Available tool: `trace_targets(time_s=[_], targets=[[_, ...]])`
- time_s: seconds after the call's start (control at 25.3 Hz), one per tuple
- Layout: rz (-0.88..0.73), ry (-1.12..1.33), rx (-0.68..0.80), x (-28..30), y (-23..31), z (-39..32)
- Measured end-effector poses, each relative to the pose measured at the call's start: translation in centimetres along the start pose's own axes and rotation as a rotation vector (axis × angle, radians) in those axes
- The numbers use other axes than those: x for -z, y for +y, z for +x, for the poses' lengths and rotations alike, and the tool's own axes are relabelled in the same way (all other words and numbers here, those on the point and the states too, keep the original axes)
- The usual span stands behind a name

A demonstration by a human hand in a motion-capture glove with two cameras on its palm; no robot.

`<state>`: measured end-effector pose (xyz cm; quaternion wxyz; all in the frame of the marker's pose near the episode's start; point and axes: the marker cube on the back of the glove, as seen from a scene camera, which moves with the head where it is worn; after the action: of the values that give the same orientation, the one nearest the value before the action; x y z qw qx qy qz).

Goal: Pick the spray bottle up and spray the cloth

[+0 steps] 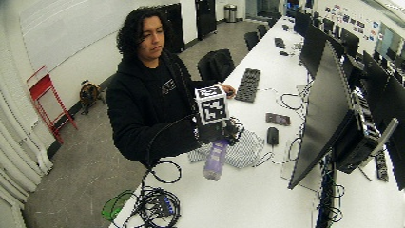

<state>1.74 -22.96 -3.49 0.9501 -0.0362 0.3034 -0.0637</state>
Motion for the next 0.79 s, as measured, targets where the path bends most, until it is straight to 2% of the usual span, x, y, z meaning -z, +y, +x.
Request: trace_targets(time_s=[0.4, 0.59, 0.79], targets=[[-0.118, 0.396, 0.223, -3.1, -0.2, -6.3], [-0.149, 0.455, 0.289, -4.7, 0.1, -7.9], [-0.146, 0.458, 0.270, -4.8, -0.2, -8.2]])
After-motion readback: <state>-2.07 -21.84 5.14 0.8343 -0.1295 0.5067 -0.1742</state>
